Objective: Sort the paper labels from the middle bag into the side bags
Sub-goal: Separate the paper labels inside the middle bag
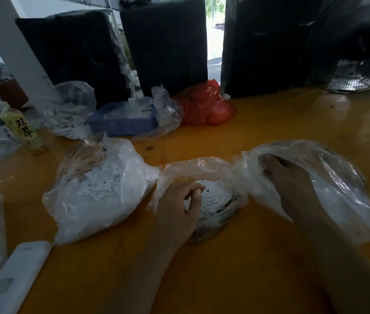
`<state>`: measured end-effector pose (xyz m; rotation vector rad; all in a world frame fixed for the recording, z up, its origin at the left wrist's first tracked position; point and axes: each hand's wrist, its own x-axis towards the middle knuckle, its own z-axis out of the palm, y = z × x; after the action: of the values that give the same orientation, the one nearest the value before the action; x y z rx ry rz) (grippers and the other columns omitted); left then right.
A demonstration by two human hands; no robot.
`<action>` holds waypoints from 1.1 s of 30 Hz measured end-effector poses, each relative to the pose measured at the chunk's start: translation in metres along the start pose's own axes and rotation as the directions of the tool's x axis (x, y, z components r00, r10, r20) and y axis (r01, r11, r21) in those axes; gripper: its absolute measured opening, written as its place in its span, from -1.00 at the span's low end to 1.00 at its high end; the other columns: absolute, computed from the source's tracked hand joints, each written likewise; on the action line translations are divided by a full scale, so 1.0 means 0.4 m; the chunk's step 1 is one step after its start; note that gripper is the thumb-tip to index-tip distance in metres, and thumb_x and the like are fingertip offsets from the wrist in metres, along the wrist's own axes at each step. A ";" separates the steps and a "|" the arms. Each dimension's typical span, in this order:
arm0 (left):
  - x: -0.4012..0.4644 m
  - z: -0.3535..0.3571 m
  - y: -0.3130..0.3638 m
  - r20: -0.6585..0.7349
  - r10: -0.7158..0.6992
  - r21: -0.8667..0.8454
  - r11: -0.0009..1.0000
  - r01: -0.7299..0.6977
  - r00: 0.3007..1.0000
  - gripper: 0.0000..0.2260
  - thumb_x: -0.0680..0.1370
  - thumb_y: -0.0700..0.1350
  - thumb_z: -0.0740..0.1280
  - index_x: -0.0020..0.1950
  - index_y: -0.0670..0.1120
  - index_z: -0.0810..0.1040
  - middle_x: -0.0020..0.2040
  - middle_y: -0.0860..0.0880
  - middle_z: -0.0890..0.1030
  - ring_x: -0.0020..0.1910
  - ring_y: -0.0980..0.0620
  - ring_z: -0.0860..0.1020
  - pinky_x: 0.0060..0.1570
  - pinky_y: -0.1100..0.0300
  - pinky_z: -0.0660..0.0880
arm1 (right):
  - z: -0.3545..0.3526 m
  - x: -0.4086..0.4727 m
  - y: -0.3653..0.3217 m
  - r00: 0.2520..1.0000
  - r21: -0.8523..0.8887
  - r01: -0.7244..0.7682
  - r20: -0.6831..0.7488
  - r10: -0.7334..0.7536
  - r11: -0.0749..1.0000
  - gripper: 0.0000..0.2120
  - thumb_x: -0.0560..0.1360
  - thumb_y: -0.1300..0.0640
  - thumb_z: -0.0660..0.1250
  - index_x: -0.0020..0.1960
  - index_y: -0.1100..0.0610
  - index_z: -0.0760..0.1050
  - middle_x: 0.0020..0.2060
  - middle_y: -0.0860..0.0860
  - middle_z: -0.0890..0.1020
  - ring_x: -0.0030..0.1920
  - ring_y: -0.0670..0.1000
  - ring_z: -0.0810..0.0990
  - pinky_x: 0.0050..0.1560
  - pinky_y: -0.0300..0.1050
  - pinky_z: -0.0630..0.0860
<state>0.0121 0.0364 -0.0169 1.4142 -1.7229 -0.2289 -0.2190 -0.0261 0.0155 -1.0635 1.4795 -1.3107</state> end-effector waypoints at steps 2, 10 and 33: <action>0.000 0.003 0.000 -0.003 0.002 0.008 1.000 -0.002 1.000 -0.83 0.70 -0.14 0.31 0.19 -0.01 0.69 0.08 0.12 0.65 0.11 0.18 0.58 0.09 0.37 0.51 | 0.009 -0.016 -0.008 1.000 -0.017 0.005 -0.021 -0.005 1.000 -0.79 0.52 -0.14 0.37 -0.02 -0.03 0.65 0.03 -0.07 0.66 0.06 -0.03 0.60 0.16 0.06 0.53; 0.000 0.002 -0.002 0.041 -0.063 -0.187 0.980 0.069 0.997 -0.78 0.71 0.05 0.25 0.21 0.06 0.66 0.09 0.15 0.69 0.11 0.19 0.63 0.06 0.33 0.57 | 0.025 -0.048 -0.014 0.838 0.255 -0.052 0.537 -0.096 0.965 -0.79 0.55 0.10 0.32 0.01 0.24 0.63 -0.04 0.15 0.71 -0.24 0.01 0.56 -0.24 -0.13 0.52; 0.021 -0.002 -0.025 0.256 -0.500 -0.774 0.407 0.485 0.828 -0.88 0.64 -0.22 0.35 -0.03 -0.24 0.64 0.02 -0.11 0.75 0.13 -0.10 0.70 0.05 0.06 0.66 | 0.104 -0.088 0.054 0.726 -0.526 0.676 0.593 -0.347 0.516 -0.75 0.59 -0.18 0.26 -0.05 -0.04 0.58 -0.29 -0.23 0.51 -0.27 -0.22 0.52 -0.24 -0.35 0.46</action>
<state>0.0199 0.0261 -0.0186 1.1127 -0.8520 -1.1981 -0.1708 -0.0012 -0.0066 -2.3335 1.3772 -0.7247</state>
